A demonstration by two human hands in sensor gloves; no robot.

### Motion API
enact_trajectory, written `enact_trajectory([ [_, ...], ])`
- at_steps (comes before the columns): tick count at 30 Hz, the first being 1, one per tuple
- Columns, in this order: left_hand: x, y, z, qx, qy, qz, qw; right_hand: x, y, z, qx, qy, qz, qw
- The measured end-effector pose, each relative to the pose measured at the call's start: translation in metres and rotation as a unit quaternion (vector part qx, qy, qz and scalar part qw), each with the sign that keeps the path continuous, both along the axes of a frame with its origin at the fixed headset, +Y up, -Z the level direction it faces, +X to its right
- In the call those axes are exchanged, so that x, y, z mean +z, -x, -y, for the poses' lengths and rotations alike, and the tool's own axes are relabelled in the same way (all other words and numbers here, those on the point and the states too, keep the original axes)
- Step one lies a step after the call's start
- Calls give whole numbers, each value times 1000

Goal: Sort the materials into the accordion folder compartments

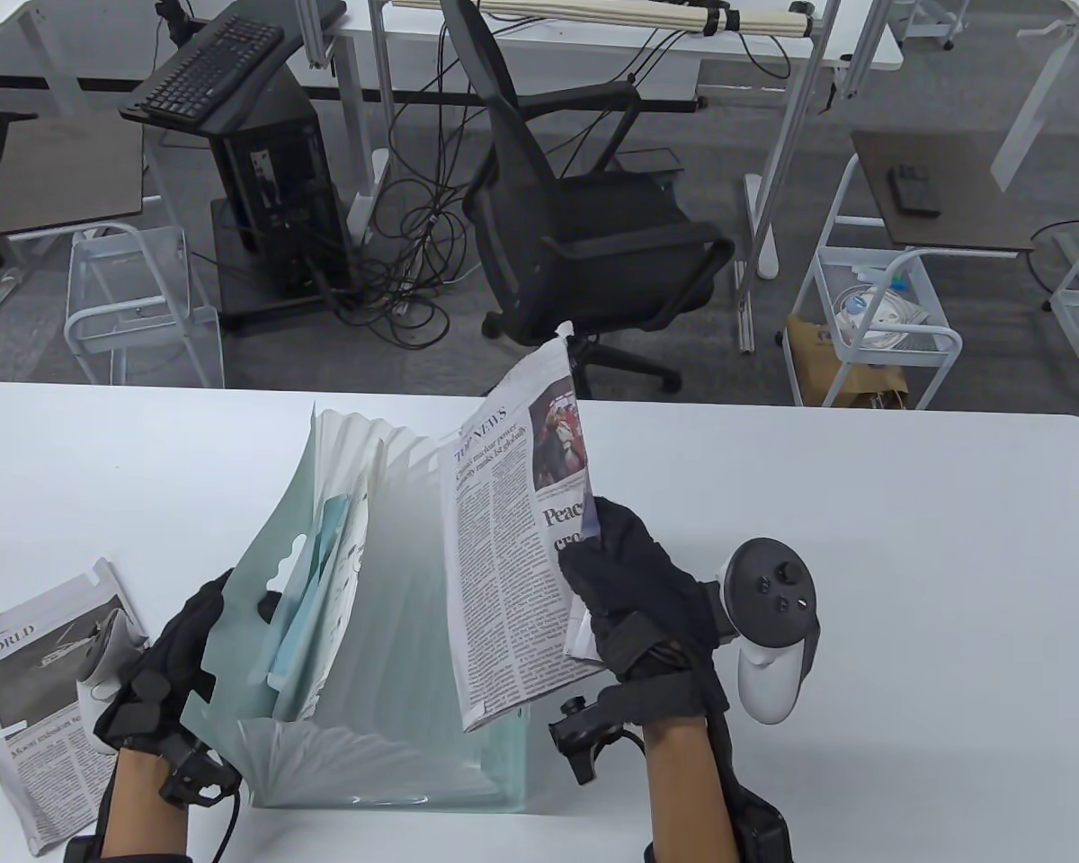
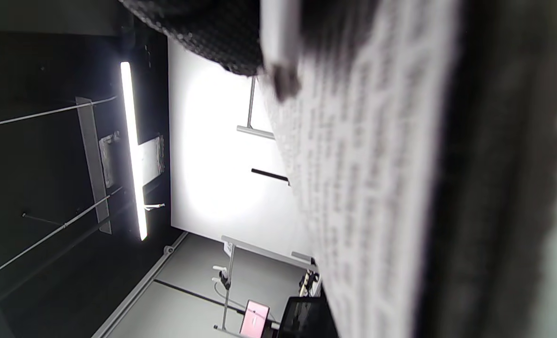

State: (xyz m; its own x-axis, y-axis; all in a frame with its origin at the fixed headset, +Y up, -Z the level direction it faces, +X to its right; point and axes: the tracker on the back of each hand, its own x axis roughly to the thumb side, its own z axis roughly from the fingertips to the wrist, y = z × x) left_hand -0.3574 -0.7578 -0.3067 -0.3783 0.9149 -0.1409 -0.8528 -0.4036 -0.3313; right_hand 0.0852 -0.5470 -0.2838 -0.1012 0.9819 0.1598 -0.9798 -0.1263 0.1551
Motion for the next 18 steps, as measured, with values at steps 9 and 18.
enact_trajectory([
  [9,0,0,-1,3,-1,2,1000,-16,29,8,10,21,-22,999],
  [18,0,0,-1,4,-1,6,1000,-29,50,25,13,57,-36,998],
])
